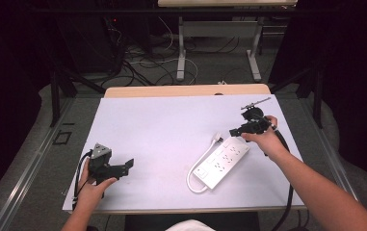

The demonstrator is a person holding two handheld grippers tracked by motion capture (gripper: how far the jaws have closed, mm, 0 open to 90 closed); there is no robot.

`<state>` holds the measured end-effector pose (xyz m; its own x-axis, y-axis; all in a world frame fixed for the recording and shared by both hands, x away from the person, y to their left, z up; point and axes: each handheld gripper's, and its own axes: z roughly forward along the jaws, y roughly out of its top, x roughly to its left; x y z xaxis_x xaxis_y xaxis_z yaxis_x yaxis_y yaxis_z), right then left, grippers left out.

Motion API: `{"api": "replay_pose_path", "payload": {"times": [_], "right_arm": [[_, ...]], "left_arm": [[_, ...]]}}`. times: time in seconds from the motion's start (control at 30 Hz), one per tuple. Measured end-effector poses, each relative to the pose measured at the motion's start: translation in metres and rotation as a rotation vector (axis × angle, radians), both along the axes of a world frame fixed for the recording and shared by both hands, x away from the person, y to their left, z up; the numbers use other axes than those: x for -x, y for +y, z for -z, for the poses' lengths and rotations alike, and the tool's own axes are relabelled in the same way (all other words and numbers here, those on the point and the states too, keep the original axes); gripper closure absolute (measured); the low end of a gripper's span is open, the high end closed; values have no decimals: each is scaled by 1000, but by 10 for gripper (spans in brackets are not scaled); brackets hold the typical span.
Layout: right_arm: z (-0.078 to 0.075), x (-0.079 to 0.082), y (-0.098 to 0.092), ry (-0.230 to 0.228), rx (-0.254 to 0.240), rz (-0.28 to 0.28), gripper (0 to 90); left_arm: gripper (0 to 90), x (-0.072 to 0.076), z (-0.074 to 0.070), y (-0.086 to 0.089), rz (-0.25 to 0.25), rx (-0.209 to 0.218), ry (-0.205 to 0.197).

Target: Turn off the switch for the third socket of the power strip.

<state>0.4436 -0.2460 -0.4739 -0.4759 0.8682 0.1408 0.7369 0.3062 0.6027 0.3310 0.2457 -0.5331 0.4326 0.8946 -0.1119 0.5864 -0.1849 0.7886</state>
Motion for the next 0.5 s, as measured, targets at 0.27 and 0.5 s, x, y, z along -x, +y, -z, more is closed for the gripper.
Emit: {"api": "replay_pose_path", "payload": {"times": [0.27, 0.5], "right_arm": [[-6, 6, -9, -51, 24, -10, 358], [-10, 14, -18, -83, 27, 18, 324]], "left_arm": [[34, 0, 0, -1, -1, -1, -3], [34, 0, 0, -1, -2, 2, -8]]}}
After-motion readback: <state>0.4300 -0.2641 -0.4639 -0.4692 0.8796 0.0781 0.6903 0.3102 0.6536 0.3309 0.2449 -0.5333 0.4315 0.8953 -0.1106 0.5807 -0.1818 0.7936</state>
